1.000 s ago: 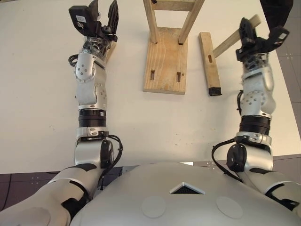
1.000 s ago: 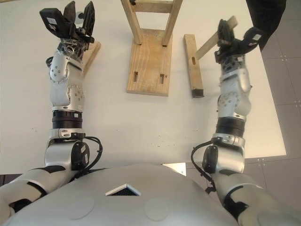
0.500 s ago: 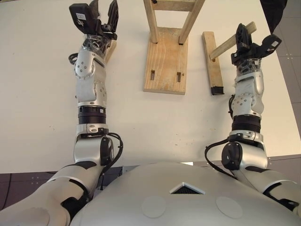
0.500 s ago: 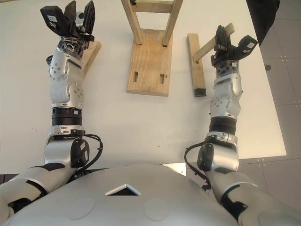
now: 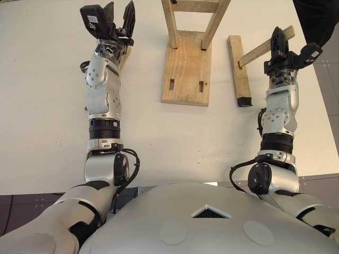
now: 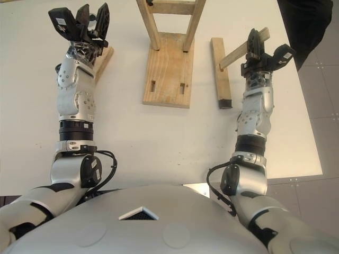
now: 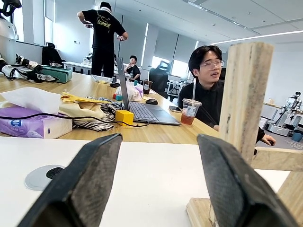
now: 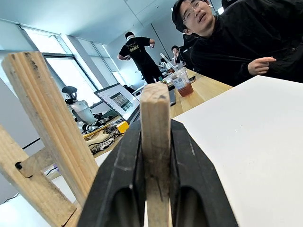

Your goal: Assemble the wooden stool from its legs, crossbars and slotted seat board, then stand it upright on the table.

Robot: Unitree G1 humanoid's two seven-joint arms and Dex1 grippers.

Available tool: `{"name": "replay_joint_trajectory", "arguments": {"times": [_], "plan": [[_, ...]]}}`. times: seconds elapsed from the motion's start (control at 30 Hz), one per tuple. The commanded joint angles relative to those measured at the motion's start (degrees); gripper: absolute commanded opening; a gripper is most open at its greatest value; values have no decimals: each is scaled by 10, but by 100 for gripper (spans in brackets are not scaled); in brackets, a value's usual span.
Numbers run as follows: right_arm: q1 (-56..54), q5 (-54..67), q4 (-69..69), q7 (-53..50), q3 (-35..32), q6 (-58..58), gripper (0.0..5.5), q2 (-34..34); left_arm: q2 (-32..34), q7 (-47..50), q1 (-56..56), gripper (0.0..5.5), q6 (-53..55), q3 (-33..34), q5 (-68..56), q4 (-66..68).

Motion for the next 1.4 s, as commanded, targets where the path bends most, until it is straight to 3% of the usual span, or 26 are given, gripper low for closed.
{"name": "replay_joint_trajectory", "arguments": {"times": [0.03, 0.23, 0.57, 0.97, 1.13, 1.4], "plan": [[-19, -14, 61, 7, -5, -18, 40, 6, -3, 0, -13, 289, 8, -1, -1, 4], [-27, -36, 110, -4, -5, -41, 40, -4, -1, 3, -12, 289, 5, 2, -1, 10], [-4, -167, 127, -73, 63, -88, 40, -12, -3, 14, -7, 289, 6, 2, 3, 5], [19, -164, 81, -92, 55, -91, 40, -14, -8, 29, -1, 289, 4, 7, 1, 2], [27, -247, 131, -99, 108, -114, 40, -33, -6, 34, -6, 289, 3, 8, 3, 7], [42, -256, 207, -102, 112, -161, 40, -28, 0, 32, -9, 289, 7, 8, 4, 14]]}}
